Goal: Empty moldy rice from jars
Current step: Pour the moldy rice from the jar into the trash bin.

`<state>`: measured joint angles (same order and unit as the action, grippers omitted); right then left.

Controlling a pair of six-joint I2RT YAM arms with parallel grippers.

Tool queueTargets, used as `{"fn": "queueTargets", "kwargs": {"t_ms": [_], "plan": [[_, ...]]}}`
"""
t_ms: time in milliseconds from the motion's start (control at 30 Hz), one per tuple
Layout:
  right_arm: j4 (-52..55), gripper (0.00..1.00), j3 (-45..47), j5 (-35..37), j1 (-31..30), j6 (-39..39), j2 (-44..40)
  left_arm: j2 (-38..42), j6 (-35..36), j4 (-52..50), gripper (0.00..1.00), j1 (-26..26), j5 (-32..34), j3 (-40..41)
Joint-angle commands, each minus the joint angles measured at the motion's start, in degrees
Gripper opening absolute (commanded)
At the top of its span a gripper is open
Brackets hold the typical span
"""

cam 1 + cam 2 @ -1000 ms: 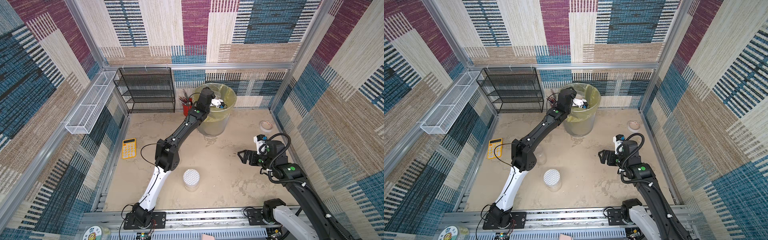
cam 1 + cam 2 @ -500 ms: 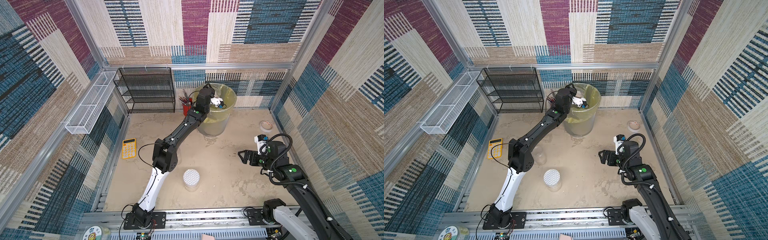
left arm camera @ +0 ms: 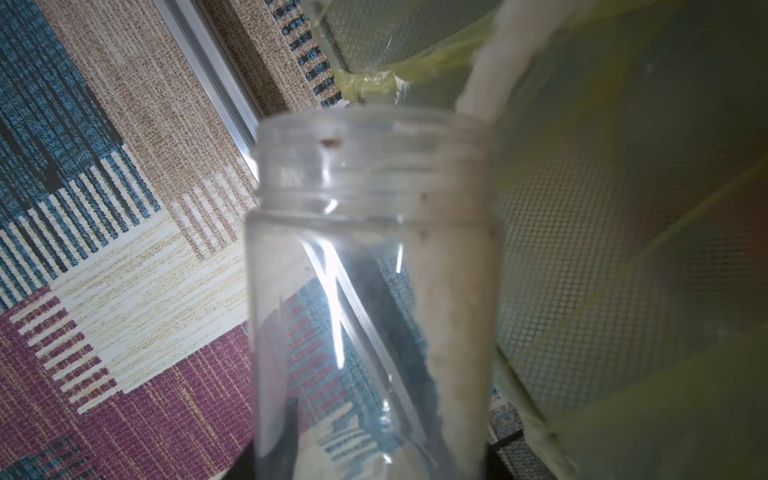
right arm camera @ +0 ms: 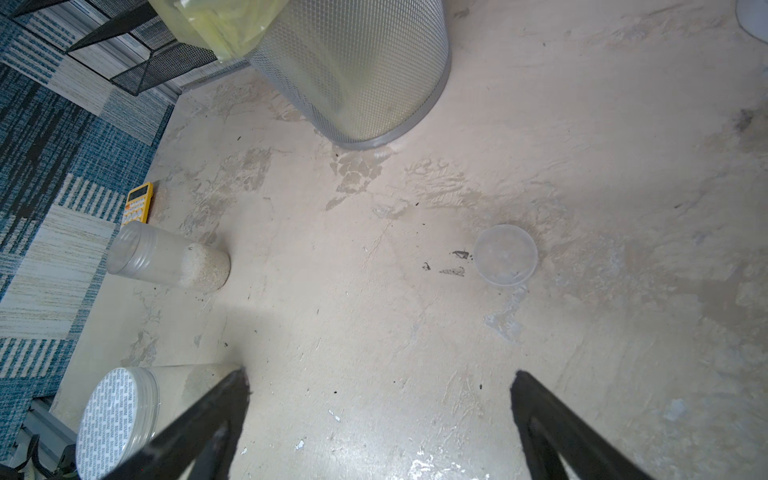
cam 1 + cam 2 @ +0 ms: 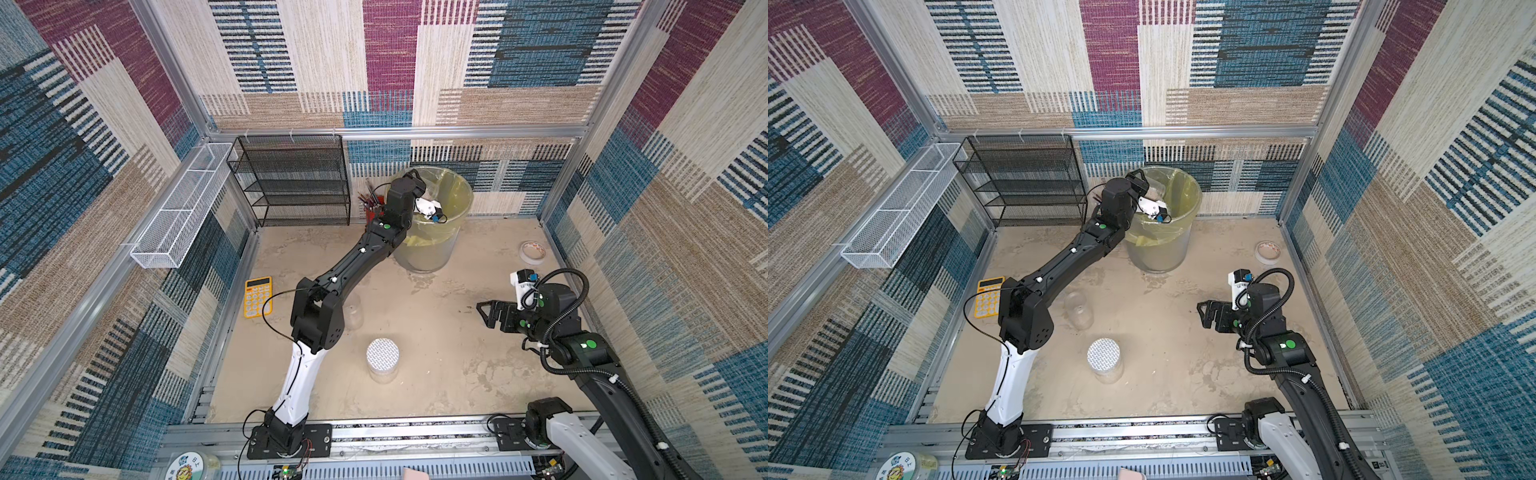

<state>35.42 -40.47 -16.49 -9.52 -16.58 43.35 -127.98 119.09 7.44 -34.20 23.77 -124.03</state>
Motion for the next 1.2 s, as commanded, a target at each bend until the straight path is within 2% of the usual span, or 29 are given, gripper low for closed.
{"fn": "queueTargets", "kwargs": {"t_ms": [0, 233, 400, 667, 867, 1167], "plan": [[-1.96, 0.99, 0.17, -0.77, -0.04, -0.05, 0.02, 2.8, 7.28, -0.6, 0.0, -0.08, 0.03, 2.94], [-1.41, 0.99, -0.55, -1.0, -0.05, -0.21, -0.9, 3.33, 8.1, -1.66, 0.0, -0.4, 0.1, 2.23], [-1.58, 0.99, -0.47, -0.95, -0.06, -0.3, -1.25, 5.94, 9.22, -2.5, 0.0, -1.58, -0.79, 6.86], [-2.1, 0.99, -1.38, -0.36, -0.04, -1.47, -0.87, 6.31, 8.0, -4.36, 0.0, -2.67, -0.7, 3.66], [-3.51, 0.99, -6.19, 0.87, 0.01, -3.58, 2.85, 9.5, 7.61, -6.4, 0.0, -3.51, -0.41, 9.0], [-7.35, 0.99, -14.42, -2.1, 0.04, -4.95, 9.77, 10.9, 7.12, -6.94, 0.0, -3.51, 0.05, 10.03]]}}
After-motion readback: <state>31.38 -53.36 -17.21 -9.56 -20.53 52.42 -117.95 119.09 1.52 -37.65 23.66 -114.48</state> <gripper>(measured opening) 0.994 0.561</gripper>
